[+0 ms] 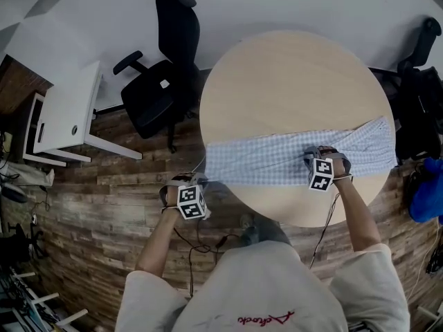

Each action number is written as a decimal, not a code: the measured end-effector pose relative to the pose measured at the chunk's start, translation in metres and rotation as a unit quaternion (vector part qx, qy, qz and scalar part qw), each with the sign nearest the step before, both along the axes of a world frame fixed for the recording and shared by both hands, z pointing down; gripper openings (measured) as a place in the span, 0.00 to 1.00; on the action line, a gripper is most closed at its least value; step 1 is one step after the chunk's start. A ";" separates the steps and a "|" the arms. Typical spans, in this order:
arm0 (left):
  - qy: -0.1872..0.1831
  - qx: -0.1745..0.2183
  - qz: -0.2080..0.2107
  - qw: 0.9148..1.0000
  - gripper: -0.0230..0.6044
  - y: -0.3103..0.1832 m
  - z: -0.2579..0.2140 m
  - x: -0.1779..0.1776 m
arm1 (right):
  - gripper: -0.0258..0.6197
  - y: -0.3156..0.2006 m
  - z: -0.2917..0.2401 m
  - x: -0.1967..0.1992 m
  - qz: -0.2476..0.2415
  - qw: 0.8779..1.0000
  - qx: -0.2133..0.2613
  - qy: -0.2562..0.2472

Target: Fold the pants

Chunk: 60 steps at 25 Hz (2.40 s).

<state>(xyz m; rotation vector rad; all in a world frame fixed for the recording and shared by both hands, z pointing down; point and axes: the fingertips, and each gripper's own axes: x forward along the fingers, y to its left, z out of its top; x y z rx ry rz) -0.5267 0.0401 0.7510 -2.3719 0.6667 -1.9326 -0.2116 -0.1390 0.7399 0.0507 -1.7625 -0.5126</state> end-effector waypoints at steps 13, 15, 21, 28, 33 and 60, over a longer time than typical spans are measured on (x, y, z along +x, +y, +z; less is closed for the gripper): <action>0.004 -0.062 -0.014 0.998 0.11 0.015 0.046 0.011 | 0.16 0.013 0.005 0.022 -0.016 0.999 -0.032 0.018; 0.010 -0.072 -0.021 0.997 0.11 0.025 0.047 0.014 | 0.15 0.021 0.007 0.026 -0.012 0.999 -0.038 0.018; 0.033 -0.056 -0.057 0.996 0.11 0.046 0.042 0.015 | 0.10 0.040 0.013 0.032 -0.001 0.999 -0.046 0.020; 0.102 0.007 -0.081 0.991 0.11 0.029 0.005 0.045 | 0.10 0.064 -0.001 0.032 0.062 0.997 -0.034 -0.027; 0.189 0.051 -0.083 0.977 0.11 -0.005 -0.030 0.091 | 0.10 0.076 -0.038 0.038 0.183 0.973 -0.017 -0.138; 0.479 0.011 -0.140 0.867 0.09 -0.102 -0.098 0.293 | 0.09 0.129 -0.160 0.280 0.621 0.505 0.058 -0.596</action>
